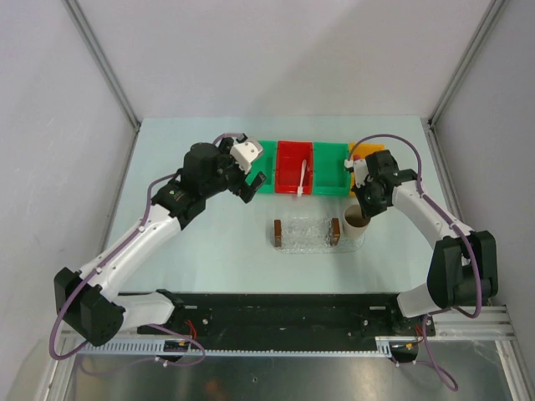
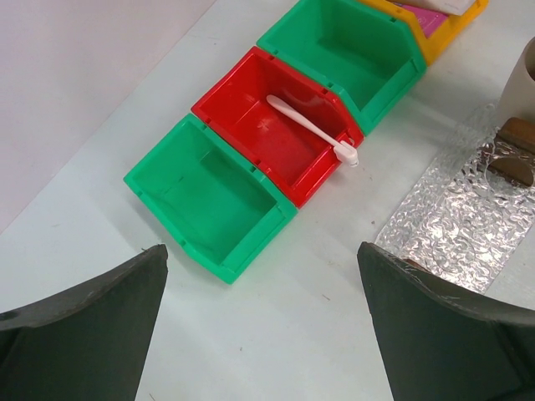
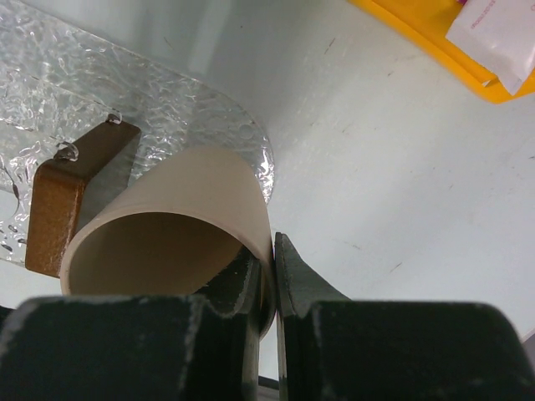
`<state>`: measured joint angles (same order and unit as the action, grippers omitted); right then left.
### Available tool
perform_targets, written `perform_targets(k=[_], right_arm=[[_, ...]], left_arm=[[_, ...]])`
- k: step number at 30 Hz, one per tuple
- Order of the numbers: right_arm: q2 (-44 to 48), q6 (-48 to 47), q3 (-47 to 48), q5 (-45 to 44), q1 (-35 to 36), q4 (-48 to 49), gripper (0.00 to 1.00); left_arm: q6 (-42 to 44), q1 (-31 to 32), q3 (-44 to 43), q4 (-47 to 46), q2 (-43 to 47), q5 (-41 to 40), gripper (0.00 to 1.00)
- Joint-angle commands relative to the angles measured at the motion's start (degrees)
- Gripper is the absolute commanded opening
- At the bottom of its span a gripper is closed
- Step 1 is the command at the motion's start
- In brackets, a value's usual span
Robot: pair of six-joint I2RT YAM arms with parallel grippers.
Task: Prepare toiletry sets of a toothbrush and toothpaste on the tray
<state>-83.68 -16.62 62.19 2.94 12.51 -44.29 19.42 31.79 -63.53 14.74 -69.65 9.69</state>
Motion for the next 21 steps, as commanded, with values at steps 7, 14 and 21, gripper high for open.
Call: perform_targets(k=[7,14,21], right_arm=[[2.5,-0.6,-0.2,0.8,-0.2,0.6,0.0],[2.9,-0.5,-0.2,1.2,-0.2,0.1,0.0],[3.0,-0.5,-0.6,1.4,0.0,-0.2,0.0]], left_arm=[[2.0,-0.5,0.5,-1.0,1.0,2.8,1.0],[2.0,-0.5,0.7,-1.0,0.9,3.0,1.0],[2.2,-0.5,0.9,-1.0,1.1,3.0,1.0]])
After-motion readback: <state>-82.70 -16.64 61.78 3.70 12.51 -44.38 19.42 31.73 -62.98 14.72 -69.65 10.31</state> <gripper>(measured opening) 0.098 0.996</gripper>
